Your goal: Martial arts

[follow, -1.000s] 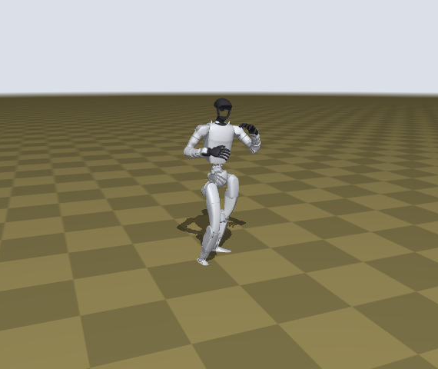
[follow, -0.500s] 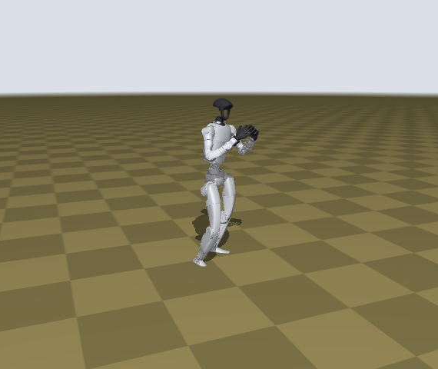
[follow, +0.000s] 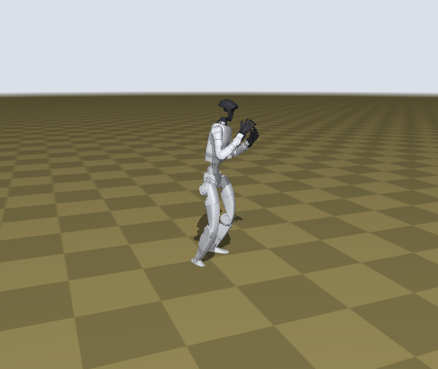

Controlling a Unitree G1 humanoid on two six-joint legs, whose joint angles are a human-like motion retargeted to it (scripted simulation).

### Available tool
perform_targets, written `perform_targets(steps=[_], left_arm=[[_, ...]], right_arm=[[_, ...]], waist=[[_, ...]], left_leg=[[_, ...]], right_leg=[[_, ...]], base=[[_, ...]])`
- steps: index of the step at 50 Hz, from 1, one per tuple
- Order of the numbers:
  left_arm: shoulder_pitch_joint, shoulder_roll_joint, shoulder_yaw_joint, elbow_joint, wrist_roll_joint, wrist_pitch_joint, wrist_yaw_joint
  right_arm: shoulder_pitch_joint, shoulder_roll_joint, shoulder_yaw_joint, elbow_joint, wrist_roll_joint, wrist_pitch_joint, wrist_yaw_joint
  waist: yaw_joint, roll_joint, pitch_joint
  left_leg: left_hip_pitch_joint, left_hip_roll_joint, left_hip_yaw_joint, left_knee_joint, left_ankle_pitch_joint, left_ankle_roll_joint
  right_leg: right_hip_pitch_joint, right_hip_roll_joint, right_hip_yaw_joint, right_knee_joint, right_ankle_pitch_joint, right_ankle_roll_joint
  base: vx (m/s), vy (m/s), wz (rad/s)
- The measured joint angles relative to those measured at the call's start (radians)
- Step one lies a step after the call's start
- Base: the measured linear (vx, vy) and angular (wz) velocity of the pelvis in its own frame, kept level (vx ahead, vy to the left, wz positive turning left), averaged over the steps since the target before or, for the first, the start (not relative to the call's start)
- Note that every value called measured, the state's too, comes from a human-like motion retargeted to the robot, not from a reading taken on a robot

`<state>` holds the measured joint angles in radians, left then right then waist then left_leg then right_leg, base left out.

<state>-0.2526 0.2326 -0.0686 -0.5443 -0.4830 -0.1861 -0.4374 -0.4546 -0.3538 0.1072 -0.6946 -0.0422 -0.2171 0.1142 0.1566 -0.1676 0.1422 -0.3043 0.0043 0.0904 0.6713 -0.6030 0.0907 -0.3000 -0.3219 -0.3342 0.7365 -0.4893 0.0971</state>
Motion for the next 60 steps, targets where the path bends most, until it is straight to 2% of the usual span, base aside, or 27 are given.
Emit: perform_targets(steps=[3,5,9,15,18,20,25,28,30,32,35,38,40,42,45,48,50,52,53,55,58,60], left_arm=[[0.078,-0.047,0.028,-0.008,-0.010,0.020,-0.038],[0.089,-0.056,0.060,-0.045,-0.005,0.041,-0.079],[0.010,-0.016,0.063,-0.104,0.039,0.022,-0.084],[-0.194,0.174,0.123,-0.130,0.126,-0.006,-0.045],[-0.192,0.264,0.189,-0.154,0.144,0.000,-0.060],[-0.170,0.313,0.235,-0.170,0.159,0.007,-0.077],[-0.169,0.452,0.386,-0.228,0.205,0.051,-0.134],[-0.268,0.548,0.405,-0.256,0.254,0.064,-0.132],[-0.496,0.669,0.328,-0.185,0.311,0.082,-0.082],[-0.695,0.739,0.239,-0.102,0.355,0.097,-0.012],[-1.240,0.841,-0.141,0.456,0.370,0.125,0.154],[-1.686,0.817,-0.610,1.369,0.303,0.178,0.071],[-1.731,0.780,-0.740,1.626,0.341,0.232,0.017],[-1.754,0.714,-0.802,1.720,0.383,0.230,-0.010],[-1.751,0.607,-0.793,1.580,0.375,0.130,0.032],[-1.442,0.543,-0.521,0.988,0.393,0.049,0.183],[-1.332,0.486,-0.412,0.752,0.397,-0.027,0.214],[-1.068,0.412,-0.243,0.417,0.433,-0.052,0.197],[-1.021,0.377,-0.223,0.367,0.424,-0.076,0.193],[-0.775,0.295,-0.123,0.132,0.395,-0.097,0.124],[-0.572,0.200,-0.116,0.051,0.308,-0.129,0.081],[-0.375,0.155,-0.078,-0.035,0.217,-0.121,0.034]], right_arm=[[0.028,0.060,-0.002,-0.017,0.000,-0.004,0.013],[0.034,0.100,0.011,-0.023,0.020,0.005,0.039],[0.054,0.114,0.058,-0.003,0.077,0.009,0.058],[-0.043,0.012,0.057,0.060,0.160,-0.006,0.071],[-0.067,-0.032,0.045,0.059,0.162,-0.014,0.073],[-0.067,-0.051,0.035,0.053,0.155,-0.019,0.078],[-0.065,-0.070,0.029,0.037,0.141,-0.009,0.139],[-0.020,-0.084,0.054,0.045,0.136,0.008,0.180],[0.000,-0.090,0.069,0.055,0.146,0.034,0.224],[0.059,-0.118,0.109,0.084,0.149,0.054,0.255],[0.116,-0.171,0.149,0.123,0.140,0.068,0.273],[0.156,-0.208,0.156,0.166,0.135,0.050,0.216],[0.180,-0.219,0.131,0.196,0.122,0.046,0.185],[0.220,-0.237,0.119,0.226,0.106,0.045,0.164],[0.304,-0.223,0.078,0.266,0.105,0.048,0.137],[0.437,-0.181,-0.013,0.247,0.141,0.041,0.137],[0.466,-0.140,-0.024,0.228,0.163,0.025,0.130],[0.501,-0.120,-0.039,0.197,0.192,0.003,0.135],[0.499,-0.102,-0.036,0.185,0.198,-0.007,0.131],[0.496,-0.092,-0.036,0.163,0.211,-0.038,0.118],[0.432,-0.039,-0.023,0.094,0.206,-0.080,0.081],[0.359,-0.015,0.002,0.055,0.187,-0.100,0.034]], waist=[[0.014,0.013,0.021],[0.011,0.024,-0.005],[0.050,0.044,-0.001],[0.123,0.061,-0.013],[0.172,0.064,-0.024],[0.214,0.073,-0.026],[0.276,0.034,-0.063],[0.262,0.062,-0.084],[0.204,0.055,-0.108],[0.109,0.104,-0.129],[-0.047,0.164,-0.187],[-0.174,0.218,-0.226],[-0.249,0.239,-0.216],[-0.321,0.233,-0.207],[-0.383,0.174,-0.183],[-0.354,0.135,-0.146],[-0.374,0.109,-0.119],[-0.369,0.115,-0.116],[-0.376,0.104,-0.104],[-0.373,0.116,-0.108],[-0.363,0.095,-0.082],[-0.347,0.110,-0.083]], left_leg=[[-0.023,0.002,-0.019,0.075,-0.008,-0.008],[-0.025,0.011,-0.044,0.046,0.004,-0.017],[-0.068,0.015,-0.079,0.151,0.014,-0.047],[-0.145,0.037,-0.150,0.169,0.085,-0.121],[-0.173,0.041,-0.173,0.162,0.096,-0.143],[-0.191,0.043,-0.187,0.182,0.100,-0.153],[-0.165,0.024,-0.193,0.019,0.155,-0.170],[-0.175,0.016,-0.182,0.043,0.139,-0.169],[-0.140,0.009,-0.156,-0.086,0.176,-0.170],[-0.142,0.008,-0.131,-0.092,0.179,-0.167],[-0.118,0.017,-0.081,-0.239,0.238,-0.157],[-0.079,0.009,-0.012,-0.299,0.252,-0.125],[-0.081,0.004,0.035,-0.255,0.238,-0.112],[-0.085,0.003,0.082,-0.196,0.196,-0.094],[-0.079,0.012,0.144,-0.119,0.124,-0.065],[0.004,0.037,0.198,-0.132,0.092,-0.054],[0.008,0.046,0.216,-0.092,0.075,-0.051],[0.038,0.049,0.238,-0.097,0.063,-0.044],[0.035,0.053,0.243,-0.067,0.057,-0.042],[0.060,0.054,0.254,-0.081,0.043,-0.034],[0.045,0.061,0.238,-0.007,0.015,-0.026],[0.053,0.081,0.212,-0.007,0.005,-0.025]], right_leg=[[-0.005,-0.019,-0.002,0.068,-0.030,-0.017],[0.023,0.013,-0.033,0.008,-0.033,-0.039],[0.024,-0.006,-0.063,0.093,-0.073,-0.063],[0.049,0.049,-0.141,0.030,-0.066,-0.105],[0.051,0.063,-0.164,0.012,-0.060,-0.110],[0.046,0.057,-0.179,0.038,-0.062,-0.108],[0.029,0.065,-0.186,-0.032,-0.048,-0.112],[0.004,0.042,-0.168,0.019,-0.055,-0.105],[-0.017,0.048,-0.141,-0.033,-0.035,-0.104],[-0.041,0.044,-0.100,-0.022,-0.019,-0.092],[-0.090,0.079,-0.029,-0.102,0.039,-0.070],[-0.124,0.076,0.052,-0.103,0.043,-0.058],[-0.151,0.052,0.090,-0.060,0.042,-0.045],[-0.176,0.041,0.135,-0.021,0.036,-0.023],[-0.193,0.048,0.202,0.011,0.042,0.010],[-0.130,0.088,0.248,-0.039,0.086,0.034],[-0.142,0.087,0.268,0.003,0.098,0.044],[-0.135,0.095,0.289,0.015,0.107,0.050],[-0.147,0.090,0.299,0.051,0.110,0.052],[-0.148,0.101,0.316,0.071,0.110,0.055],[-0.170,0.094,0.345,0.154,0.091,0.050],[-0.155,0.119,0.358,0.143,0.079,0.036]], base=[[-0.05,-0.10,0.33],[0.03,-0.15,0.45],[-0.07,-0.15,0.52],[-0.05,-0.17,0.42],[-0.04,-0.12,0.22],[-0.02,-0.07,0.16],[0.03,-0.02,0.02],[0.05,0.04,-0.06],[0.15,0.03,-0.18],[0.10,0.07,-0.31],[0.13,0.06,-0.61],[0.05,0.07,-0.96],[-0.08,0.09,-0.98],[-0.05,0.12,-0.99],[0.02,0.16,-1.06],[0.03,0.17,-1.07],[-0.06,0.13,-0.58],[-0.03,0.11,-0.50],[-0.05,0.07,-0.33],[0.00,0.03,-0.14],[-0.02,-0.03,0.13],[0.04,-0.08,0.32]])
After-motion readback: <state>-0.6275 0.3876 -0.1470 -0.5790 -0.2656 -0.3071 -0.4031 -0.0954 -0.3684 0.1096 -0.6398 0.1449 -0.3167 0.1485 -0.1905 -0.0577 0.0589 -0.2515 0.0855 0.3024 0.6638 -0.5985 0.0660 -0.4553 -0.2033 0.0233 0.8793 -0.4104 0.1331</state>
